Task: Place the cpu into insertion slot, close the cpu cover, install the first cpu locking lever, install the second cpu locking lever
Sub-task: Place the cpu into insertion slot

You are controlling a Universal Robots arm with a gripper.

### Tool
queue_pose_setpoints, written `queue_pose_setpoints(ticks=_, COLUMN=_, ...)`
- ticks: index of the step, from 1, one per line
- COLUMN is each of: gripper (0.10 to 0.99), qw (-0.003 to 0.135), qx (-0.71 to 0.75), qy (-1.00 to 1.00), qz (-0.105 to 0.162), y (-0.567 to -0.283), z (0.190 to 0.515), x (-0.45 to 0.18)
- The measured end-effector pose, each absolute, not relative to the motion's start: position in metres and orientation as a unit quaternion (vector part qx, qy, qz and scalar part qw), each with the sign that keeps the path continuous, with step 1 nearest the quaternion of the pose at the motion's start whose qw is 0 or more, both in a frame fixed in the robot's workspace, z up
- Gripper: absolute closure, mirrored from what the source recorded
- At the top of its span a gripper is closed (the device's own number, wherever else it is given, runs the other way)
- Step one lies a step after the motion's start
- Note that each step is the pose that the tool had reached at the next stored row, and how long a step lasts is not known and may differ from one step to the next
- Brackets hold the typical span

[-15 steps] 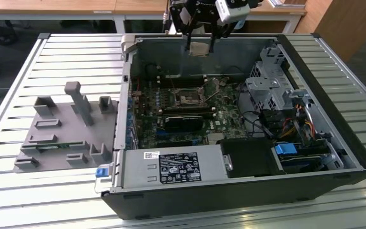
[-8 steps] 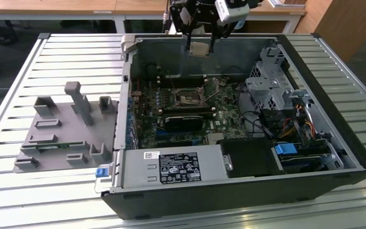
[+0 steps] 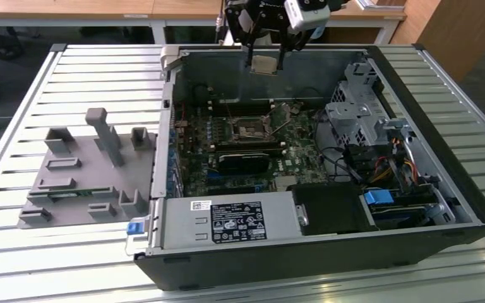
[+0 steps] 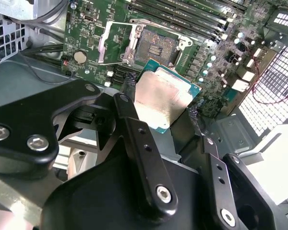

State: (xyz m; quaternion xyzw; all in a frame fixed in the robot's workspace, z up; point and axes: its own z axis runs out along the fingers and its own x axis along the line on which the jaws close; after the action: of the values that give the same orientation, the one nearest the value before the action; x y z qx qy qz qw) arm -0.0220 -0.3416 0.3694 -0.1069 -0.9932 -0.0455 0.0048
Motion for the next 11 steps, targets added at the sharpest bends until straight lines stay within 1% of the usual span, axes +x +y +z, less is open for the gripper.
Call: queue_pose_setpoints(ticks=11, gripper=0.545, qw=0.004, qx=-0.115, qy=-0.992, qz=-0.046, y=-0.3416, z=0.3694, x=-0.022)
